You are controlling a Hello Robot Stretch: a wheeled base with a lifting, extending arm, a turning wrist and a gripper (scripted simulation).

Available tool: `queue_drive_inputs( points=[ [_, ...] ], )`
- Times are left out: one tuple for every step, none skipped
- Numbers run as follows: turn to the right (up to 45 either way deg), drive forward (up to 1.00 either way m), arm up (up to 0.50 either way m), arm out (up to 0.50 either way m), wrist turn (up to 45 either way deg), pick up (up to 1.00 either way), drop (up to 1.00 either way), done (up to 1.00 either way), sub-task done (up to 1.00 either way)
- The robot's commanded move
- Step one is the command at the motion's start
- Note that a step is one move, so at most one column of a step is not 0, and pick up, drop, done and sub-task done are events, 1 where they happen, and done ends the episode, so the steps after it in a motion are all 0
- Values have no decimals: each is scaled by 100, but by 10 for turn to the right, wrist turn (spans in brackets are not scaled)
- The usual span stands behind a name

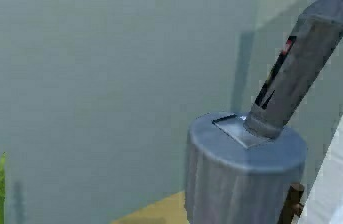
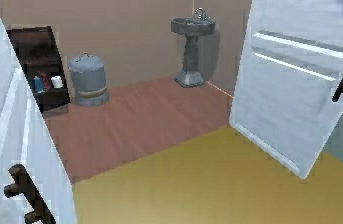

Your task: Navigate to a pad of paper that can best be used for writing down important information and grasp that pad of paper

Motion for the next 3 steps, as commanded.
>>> queue_drive_inputs(
  points=[
    [0,65,0,0,0,0,0,0,0],
    [-420,0,0,0,0,0,0,0,0],
    [0,0,50,0,0,0,0,0,0]
  ],
)
